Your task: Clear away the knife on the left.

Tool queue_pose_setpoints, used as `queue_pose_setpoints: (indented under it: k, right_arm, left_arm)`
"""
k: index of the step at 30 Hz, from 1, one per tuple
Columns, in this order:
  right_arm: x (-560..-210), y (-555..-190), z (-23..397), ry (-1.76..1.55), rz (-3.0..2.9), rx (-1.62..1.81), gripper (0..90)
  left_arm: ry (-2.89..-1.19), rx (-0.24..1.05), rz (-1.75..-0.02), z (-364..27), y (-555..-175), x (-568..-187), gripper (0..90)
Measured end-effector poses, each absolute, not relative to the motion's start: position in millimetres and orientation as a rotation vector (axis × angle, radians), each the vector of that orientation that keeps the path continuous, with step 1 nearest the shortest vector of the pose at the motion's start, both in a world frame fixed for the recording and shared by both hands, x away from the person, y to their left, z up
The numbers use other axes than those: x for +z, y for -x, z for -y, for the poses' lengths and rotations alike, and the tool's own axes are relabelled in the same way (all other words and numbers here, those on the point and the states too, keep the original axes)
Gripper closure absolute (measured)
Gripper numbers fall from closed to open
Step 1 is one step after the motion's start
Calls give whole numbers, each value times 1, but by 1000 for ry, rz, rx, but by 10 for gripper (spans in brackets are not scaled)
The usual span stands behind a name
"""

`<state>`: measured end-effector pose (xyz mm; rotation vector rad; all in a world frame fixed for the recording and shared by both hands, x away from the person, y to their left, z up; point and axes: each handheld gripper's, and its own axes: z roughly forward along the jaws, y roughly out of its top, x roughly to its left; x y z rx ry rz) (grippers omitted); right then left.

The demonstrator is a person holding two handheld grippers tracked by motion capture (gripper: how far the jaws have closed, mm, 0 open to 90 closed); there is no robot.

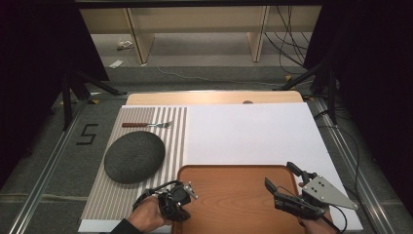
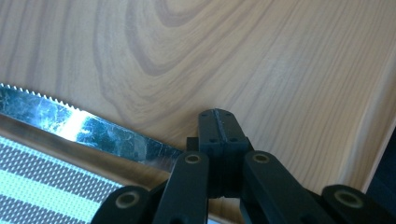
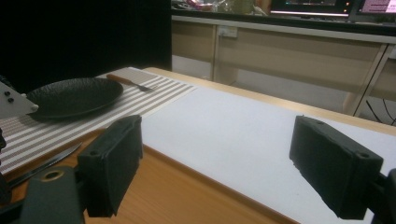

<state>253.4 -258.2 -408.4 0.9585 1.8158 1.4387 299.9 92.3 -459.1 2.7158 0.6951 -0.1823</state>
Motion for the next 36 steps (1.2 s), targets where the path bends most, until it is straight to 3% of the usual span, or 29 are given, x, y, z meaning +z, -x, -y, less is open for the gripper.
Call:
queue_pose_setpoints:
  k: [10, 16, 20, 24, 32, 36]
  right_arm:
    - [-408, -253, 258, -959, -1818, 1437, 182]
    - [-408, -253, 258, -957, -1819, 1438, 182]
    - [-408, -253, 258, -957, -1819, 1438, 182]
    - [-408, -253, 258, -956, -1820, 1439, 182]
    - [-408, -253, 258, -956, -1820, 1438, 182]
    - [-408, -253, 258, -957, -1820, 1439, 182]
  left_arm:
    - [-2705, -156, -708, -94, -301, -458, 886]
    - [-2650, -133, -746, -93, -301, -454, 754]
    - [-2612, -135, -761, -91, -300, -452, 561]
    - [-2575, -118, -746, -91, -300, -449, 429]
    - [-2489, -86, -744, -92, -300, -443, 217]
    - [-2428, -55, -752, -93, -300, -437, 166]
